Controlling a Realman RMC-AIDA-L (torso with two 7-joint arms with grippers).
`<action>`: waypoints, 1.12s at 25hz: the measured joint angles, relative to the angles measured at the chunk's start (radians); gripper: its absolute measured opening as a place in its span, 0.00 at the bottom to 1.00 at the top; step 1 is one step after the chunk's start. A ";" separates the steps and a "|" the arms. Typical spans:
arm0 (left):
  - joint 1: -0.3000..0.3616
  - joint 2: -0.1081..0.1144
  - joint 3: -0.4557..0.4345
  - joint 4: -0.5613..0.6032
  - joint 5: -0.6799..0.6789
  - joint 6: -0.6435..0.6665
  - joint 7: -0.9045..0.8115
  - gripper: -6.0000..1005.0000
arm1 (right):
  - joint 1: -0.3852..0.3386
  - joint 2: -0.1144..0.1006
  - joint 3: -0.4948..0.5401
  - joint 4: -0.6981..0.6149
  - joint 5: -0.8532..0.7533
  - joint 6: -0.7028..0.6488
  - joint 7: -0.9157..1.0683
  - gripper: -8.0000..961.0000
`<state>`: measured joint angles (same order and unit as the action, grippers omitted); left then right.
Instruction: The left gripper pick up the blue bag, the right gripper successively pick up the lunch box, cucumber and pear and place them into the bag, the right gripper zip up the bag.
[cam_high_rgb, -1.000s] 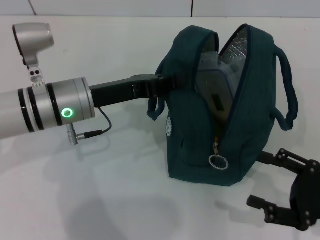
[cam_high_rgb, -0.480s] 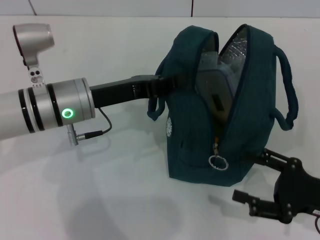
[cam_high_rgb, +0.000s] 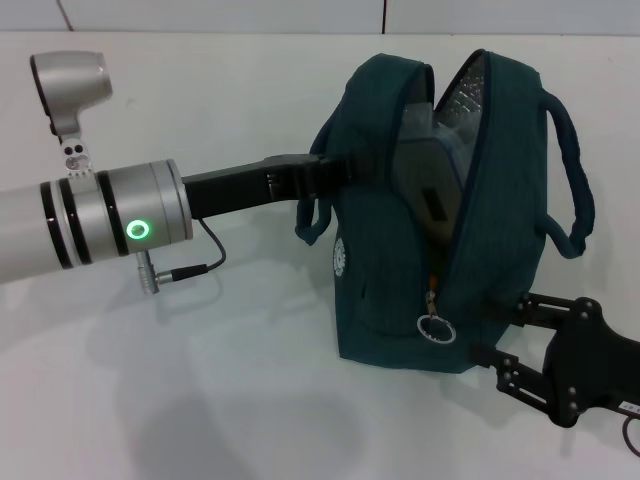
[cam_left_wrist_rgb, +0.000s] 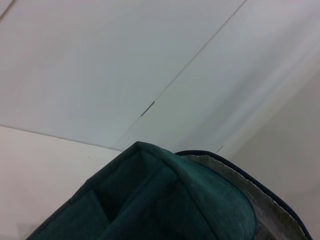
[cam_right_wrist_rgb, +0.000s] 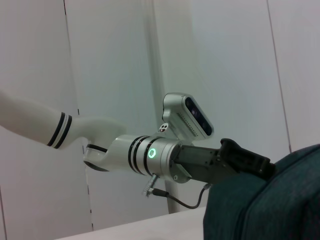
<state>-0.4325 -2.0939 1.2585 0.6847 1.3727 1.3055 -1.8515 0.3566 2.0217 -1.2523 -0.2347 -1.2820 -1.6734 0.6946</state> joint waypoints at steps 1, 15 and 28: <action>0.000 0.000 0.000 0.000 0.000 0.000 0.000 0.10 | 0.001 0.000 -0.002 0.000 0.000 0.000 0.000 0.53; -0.001 0.000 0.001 0.002 -0.002 0.003 0.008 0.10 | 0.023 0.007 -0.013 0.000 0.003 0.036 0.004 0.43; -0.007 0.000 -0.001 0.004 -0.005 0.003 0.008 0.10 | 0.042 0.006 -0.320 -0.012 0.262 0.133 -0.003 0.43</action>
<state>-0.4391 -2.0934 1.2578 0.6882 1.3677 1.3085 -1.8438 0.3986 2.0277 -1.5728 -0.2466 -1.0200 -1.5406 0.6920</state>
